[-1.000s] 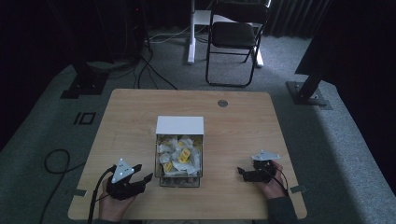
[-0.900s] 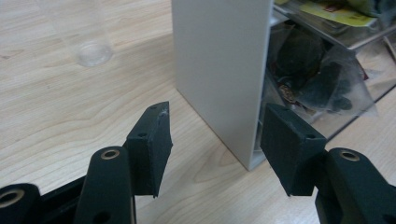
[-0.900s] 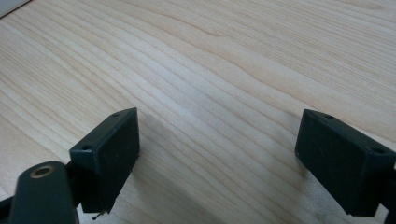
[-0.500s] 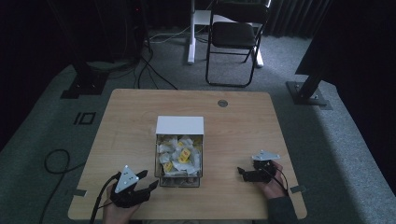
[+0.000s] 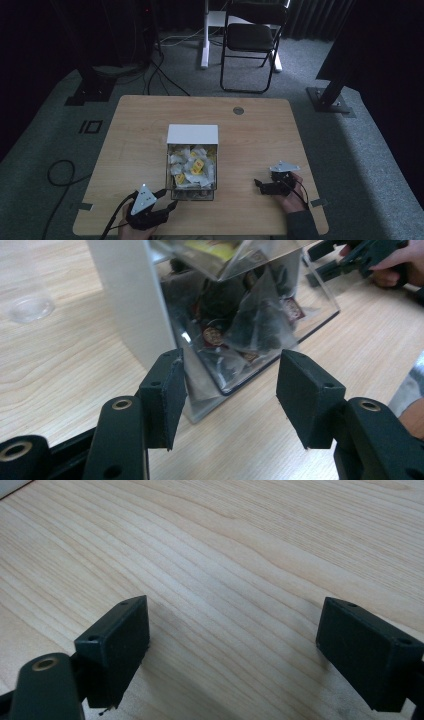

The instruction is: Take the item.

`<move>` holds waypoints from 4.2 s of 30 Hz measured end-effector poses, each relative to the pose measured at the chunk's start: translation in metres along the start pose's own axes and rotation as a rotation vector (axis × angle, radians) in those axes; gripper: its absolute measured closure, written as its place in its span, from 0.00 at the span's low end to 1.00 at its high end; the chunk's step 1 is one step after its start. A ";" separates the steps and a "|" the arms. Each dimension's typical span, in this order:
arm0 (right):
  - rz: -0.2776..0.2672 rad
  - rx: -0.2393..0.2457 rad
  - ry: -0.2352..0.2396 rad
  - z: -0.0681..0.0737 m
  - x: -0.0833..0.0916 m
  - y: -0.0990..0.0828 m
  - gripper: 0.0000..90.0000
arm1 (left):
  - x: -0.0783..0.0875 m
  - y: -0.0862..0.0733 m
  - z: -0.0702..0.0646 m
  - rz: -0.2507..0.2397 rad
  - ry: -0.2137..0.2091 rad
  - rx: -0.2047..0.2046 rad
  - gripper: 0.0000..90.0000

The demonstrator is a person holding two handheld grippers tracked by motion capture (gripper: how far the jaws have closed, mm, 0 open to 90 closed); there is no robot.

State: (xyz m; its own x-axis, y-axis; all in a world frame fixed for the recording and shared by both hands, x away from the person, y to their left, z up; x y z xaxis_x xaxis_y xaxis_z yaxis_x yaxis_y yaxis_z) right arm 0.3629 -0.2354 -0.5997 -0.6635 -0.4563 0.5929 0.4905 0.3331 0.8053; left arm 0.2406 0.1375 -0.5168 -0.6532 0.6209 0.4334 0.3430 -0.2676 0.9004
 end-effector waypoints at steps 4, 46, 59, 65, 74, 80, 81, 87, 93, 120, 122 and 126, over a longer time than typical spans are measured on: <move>0.000 0.000 0.000 0.000 0.000 0.000 0.15 | -0.003 0.000 -0.006 -0.013 -0.024 -0.009 0.52; 0.000 0.000 0.000 0.000 0.000 0.000 0.15 | -0.031 0.012 -0.036 -0.045 -0.049 -0.032 0.56; 0.000 -0.001 0.000 0.000 0.000 0.000 0.15 | -0.044 0.004 -0.032 -0.070 -0.004 0.022 0.63; 0.000 0.000 0.000 0.000 0.000 0.000 0.15 | -0.042 0.005 -0.033 -0.063 -0.001 0.008 0.87; 0.000 0.000 0.000 0.000 0.000 0.000 0.15 | -0.033 0.009 -0.036 -0.075 -0.014 -0.005 1.00; 0.000 0.000 0.000 0.000 0.000 0.000 0.15 | -0.021 0.013 -0.036 -0.103 -0.019 -0.003 1.00; 0.000 0.000 0.000 0.000 0.000 0.000 0.15 | -0.018 0.014 -0.035 -0.110 -0.018 0.000 1.00; 0.000 0.000 0.000 0.000 0.000 0.000 0.15 | -0.001 0.015 -0.029 -0.113 0.002 0.003 1.00; 0.000 0.000 0.000 0.000 0.000 0.000 0.15 | 0.011 0.015 -0.022 -0.121 0.018 0.018 1.00; 0.000 0.001 0.001 0.000 0.000 0.000 0.15 | 0.038 0.019 0.029 -0.152 0.150 0.062 1.00; 0.000 0.002 0.002 0.000 0.000 0.000 0.15 | 0.038 0.020 0.032 -0.156 0.154 0.067 1.00; 0.000 0.002 0.002 0.000 0.000 0.000 0.15 | 0.038 0.021 0.039 -0.157 0.166 0.074 1.00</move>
State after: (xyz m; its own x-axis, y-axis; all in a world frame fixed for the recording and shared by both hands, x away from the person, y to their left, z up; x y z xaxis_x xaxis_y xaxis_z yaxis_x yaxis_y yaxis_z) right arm 0.3631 -0.2354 -0.5997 -0.6626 -0.4581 0.5925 0.4892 0.3343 0.8056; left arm 0.2497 0.1845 -0.4829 -0.8025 0.5193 0.2938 0.2729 -0.1184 0.9547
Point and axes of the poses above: each handheld gripper's, and its own axes: x roughly backward along the jaws, y roughly out of its top, z roughly to its left, the point moved 7 cm from there along -x, roughly forward along the jaws, and after that the axes turned 7 degrees about -z, right-handed, at the moved point
